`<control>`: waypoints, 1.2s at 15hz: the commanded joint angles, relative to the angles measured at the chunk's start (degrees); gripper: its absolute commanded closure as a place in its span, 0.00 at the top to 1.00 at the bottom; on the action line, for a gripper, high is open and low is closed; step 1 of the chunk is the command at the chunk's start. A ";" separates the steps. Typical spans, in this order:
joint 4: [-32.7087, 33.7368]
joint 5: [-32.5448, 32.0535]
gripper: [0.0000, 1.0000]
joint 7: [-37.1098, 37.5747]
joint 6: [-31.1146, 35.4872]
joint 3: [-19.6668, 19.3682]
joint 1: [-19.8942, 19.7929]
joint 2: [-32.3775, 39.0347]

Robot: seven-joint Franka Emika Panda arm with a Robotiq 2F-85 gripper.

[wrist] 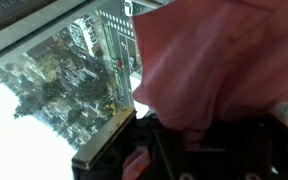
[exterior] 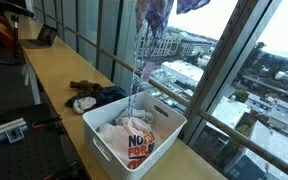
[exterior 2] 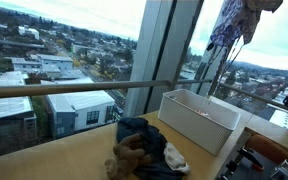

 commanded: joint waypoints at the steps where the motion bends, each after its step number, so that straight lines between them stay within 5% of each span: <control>1: 3.87 0.80 0.00 -2.34 -1.21 -0.45 -0.23 1.85; 6: -7.23 1.58 0.00 -0.08 3.63 -0.80 -0.24 -0.90; 18: -48.94 3.04 0.00 7.04 27.08 -2.07 -0.15 -5.27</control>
